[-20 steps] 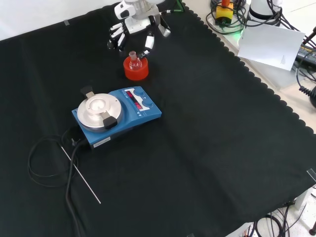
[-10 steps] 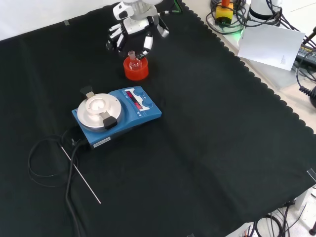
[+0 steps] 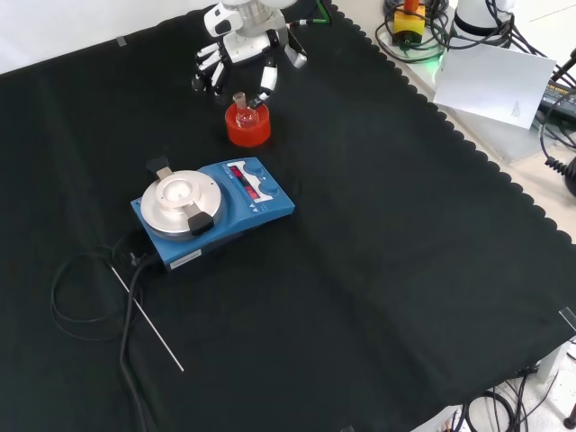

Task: Pick up the round-bottom flask.

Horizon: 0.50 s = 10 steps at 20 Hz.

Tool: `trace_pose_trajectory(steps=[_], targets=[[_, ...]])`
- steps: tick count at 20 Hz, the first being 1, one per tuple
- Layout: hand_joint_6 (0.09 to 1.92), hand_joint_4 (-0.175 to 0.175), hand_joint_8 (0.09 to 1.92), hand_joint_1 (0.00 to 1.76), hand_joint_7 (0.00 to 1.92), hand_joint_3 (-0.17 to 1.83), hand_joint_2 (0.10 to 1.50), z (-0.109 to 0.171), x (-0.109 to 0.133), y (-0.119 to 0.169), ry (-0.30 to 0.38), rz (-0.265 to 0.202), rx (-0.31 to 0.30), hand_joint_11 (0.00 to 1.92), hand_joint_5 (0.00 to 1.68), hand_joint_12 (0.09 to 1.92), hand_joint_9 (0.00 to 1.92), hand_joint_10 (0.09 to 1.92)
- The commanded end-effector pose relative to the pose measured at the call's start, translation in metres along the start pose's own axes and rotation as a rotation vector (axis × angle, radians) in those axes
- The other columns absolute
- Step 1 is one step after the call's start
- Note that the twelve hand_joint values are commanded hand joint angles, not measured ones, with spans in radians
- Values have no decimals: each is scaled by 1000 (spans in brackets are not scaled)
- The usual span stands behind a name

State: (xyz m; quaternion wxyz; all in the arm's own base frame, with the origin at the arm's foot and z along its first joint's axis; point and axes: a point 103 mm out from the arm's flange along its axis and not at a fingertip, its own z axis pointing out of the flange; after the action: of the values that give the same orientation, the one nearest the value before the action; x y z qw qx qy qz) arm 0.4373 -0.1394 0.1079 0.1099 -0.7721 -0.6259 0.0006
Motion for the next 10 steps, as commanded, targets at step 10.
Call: trace_pose_trajectory(steps=[10], targets=[[786,-90,691,942,192,702,629,-3,-1,-2,19,-2,-15,45,851,1431,442,699]])
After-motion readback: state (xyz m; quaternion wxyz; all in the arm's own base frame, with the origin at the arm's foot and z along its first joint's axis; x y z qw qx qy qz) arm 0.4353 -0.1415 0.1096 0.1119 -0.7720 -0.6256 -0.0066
